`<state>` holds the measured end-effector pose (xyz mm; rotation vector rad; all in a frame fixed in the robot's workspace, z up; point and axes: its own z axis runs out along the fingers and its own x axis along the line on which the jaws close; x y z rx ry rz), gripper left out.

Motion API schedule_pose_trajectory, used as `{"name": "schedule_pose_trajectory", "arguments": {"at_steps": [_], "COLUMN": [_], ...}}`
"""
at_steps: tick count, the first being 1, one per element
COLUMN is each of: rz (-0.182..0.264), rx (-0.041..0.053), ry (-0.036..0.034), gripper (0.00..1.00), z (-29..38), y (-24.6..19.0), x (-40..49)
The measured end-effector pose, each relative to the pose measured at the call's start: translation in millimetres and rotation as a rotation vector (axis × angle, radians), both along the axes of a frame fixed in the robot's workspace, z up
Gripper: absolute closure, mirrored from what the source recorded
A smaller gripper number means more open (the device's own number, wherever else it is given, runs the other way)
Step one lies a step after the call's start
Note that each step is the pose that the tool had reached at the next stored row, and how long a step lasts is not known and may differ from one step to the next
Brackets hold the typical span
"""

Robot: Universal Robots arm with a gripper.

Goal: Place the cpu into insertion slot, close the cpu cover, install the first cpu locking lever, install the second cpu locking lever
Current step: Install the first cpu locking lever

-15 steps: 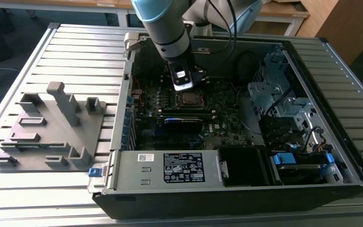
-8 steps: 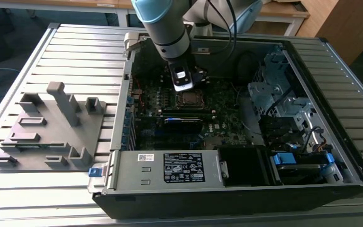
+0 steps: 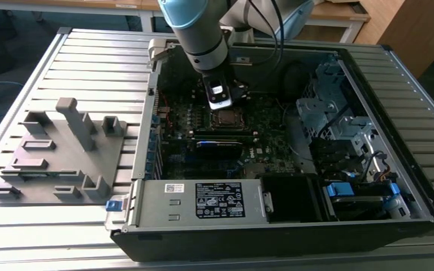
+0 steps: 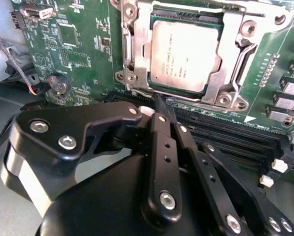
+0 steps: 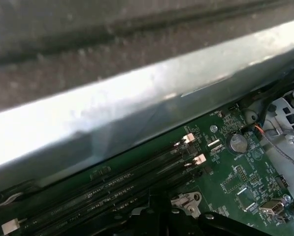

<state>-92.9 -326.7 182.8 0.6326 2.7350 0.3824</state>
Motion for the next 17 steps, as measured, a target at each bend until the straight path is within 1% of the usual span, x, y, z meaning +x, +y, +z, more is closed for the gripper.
{"name": "schedule_pose_trajectory", "arguments": {"at_steps": [6, 11, 14, 17], "rz": [0.0, 0.0, 0.0, 0.0], "rx": [0.0052, 0.0125, 0.0138, 0.0134], "ry": [0.0033, 0.0069, 0.0076, 0.0079], "gripper": [0.9, 0.9, 0.9, 0.9], "z": [-0.1, 0.6, 2.6, 6.5], "y": [0.0, 0.0, 0.1, 0.0], "x": [1.4, 1.8, 1.9, 1.8]}}
